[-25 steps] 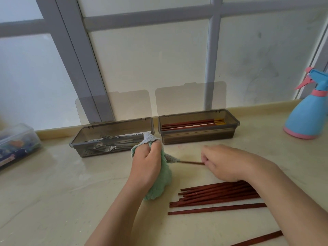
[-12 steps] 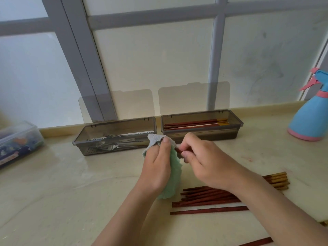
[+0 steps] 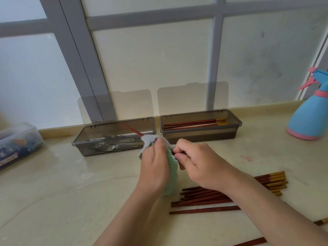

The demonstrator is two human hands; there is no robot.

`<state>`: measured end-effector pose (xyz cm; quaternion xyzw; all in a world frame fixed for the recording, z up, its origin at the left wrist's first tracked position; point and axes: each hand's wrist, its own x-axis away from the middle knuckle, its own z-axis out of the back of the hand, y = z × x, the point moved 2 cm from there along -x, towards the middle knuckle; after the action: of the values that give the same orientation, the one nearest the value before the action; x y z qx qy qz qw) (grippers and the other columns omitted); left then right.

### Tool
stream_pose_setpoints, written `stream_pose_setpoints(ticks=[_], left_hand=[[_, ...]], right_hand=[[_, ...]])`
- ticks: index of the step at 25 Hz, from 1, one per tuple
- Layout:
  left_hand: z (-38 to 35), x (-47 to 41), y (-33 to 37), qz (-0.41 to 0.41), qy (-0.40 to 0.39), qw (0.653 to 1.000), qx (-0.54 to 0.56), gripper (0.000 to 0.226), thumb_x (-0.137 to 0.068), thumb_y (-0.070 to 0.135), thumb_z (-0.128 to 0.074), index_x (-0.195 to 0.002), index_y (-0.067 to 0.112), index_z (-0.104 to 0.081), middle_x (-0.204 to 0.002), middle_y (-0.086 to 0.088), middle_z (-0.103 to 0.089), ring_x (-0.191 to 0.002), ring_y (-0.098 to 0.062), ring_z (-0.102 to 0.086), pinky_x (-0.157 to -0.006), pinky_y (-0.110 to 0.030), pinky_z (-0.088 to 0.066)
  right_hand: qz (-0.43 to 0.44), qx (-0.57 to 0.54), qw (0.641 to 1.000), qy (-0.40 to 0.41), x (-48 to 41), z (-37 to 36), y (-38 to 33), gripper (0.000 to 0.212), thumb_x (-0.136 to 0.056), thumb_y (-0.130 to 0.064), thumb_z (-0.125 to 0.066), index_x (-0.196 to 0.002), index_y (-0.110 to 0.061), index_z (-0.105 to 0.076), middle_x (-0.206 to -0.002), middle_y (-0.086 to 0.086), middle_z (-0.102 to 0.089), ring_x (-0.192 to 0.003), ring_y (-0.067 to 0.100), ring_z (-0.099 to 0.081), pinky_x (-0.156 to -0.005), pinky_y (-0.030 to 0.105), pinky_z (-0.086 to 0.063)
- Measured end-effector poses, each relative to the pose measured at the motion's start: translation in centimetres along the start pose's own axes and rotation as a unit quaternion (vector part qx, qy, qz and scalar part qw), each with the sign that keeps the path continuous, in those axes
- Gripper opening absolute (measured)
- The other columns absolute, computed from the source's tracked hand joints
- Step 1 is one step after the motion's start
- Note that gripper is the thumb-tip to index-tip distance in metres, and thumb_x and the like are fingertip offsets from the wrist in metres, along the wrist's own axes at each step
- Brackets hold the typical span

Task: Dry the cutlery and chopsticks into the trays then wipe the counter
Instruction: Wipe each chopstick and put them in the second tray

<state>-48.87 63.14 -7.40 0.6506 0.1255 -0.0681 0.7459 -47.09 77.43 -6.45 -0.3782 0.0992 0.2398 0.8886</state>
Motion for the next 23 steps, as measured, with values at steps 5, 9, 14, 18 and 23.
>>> stream_pose_setpoints(ticks=[5,9,14,18,23], left_hand=[[0.0,-0.7,-0.2,0.008,0.000,0.999,0.034,0.056,-0.108,0.029,-0.034,-0.067,0.014,-0.070,-0.064,0.003,-0.068,-0.061,-0.009,-0.059,-0.059,-0.026,-0.049],[1.0,-1.7,-1.1,0.023,0.031,0.998,0.050,0.056,-0.105,0.042,-0.034,-0.076,0.015,-0.073,-0.069,0.000,-0.065,-0.069,-0.021,-0.059,-0.066,-0.034,-0.050],[-0.8,-0.4,-0.8,0.019,-0.044,0.999,-0.013,0.046,-0.107,0.031,-0.038,-0.067,0.014,-0.051,-0.060,0.005,-0.052,-0.059,-0.008,-0.049,-0.060,-0.027,-0.043],[0.0,-0.8,-0.7,0.009,-0.170,0.985,0.021,0.041,-0.105,0.022,-0.040,-0.072,0.002,-0.055,-0.068,-0.010,-0.058,-0.064,-0.018,-0.054,-0.068,-0.032,-0.047],[-0.8,0.3,-0.5,-0.006,-0.376,0.919,-0.116,0.051,-0.096,0.037,-0.045,-0.065,-0.003,-0.052,-0.063,-0.016,-0.056,-0.062,-0.017,-0.045,-0.065,-0.038,-0.039]], right_hand=[[-0.066,0.011,0.998,-0.015,-0.2,1.1,0.8,0.016,-0.102,-0.025,-0.055,-0.087,-0.022,-0.061,-0.076,0.003,-0.069,-0.060,0.016,-0.060,-0.063,0.044,-0.053],[-0.072,0.023,0.996,-0.047,-0.3,0.8,1.0,0.023,-0.103,-0.025,-0.053,-0.085,-0.018,-0.066,-0.069,0.006,-0.065,-0.060,0.022,-0.058,-0.061,0.044,-0.049],[-0.060,0.004,0.998,-0.017,-0.4,-0.1,0.6,0.024,-0.101,-0.021,-0.055,-0.081,-0.019,-0.067,-0.064,-0.003,-0.064,-0.059,0.011,-0.060,-0.063,0.041,-0.053],[-0.136,-0.126,0.978,0.092,-0.6,1.3,1.7,0.026,-0.101,-0.032,-0.057,-0.087,-0.015,-0.071,-0.067,0.002,-0.064,-0.055,0.012,-0.058,-0.048,0.025,-0.043],[-0.197,-0.366,0.906,0.085,-1.1,0.6,1.9,0.022,-0.101,-0.020,-0.057,-0.090,-0.015,-0.075,-0.076,0.009,-0.052,-0.055,0.012,-0.043,-0.038,0.021,-0.028]])
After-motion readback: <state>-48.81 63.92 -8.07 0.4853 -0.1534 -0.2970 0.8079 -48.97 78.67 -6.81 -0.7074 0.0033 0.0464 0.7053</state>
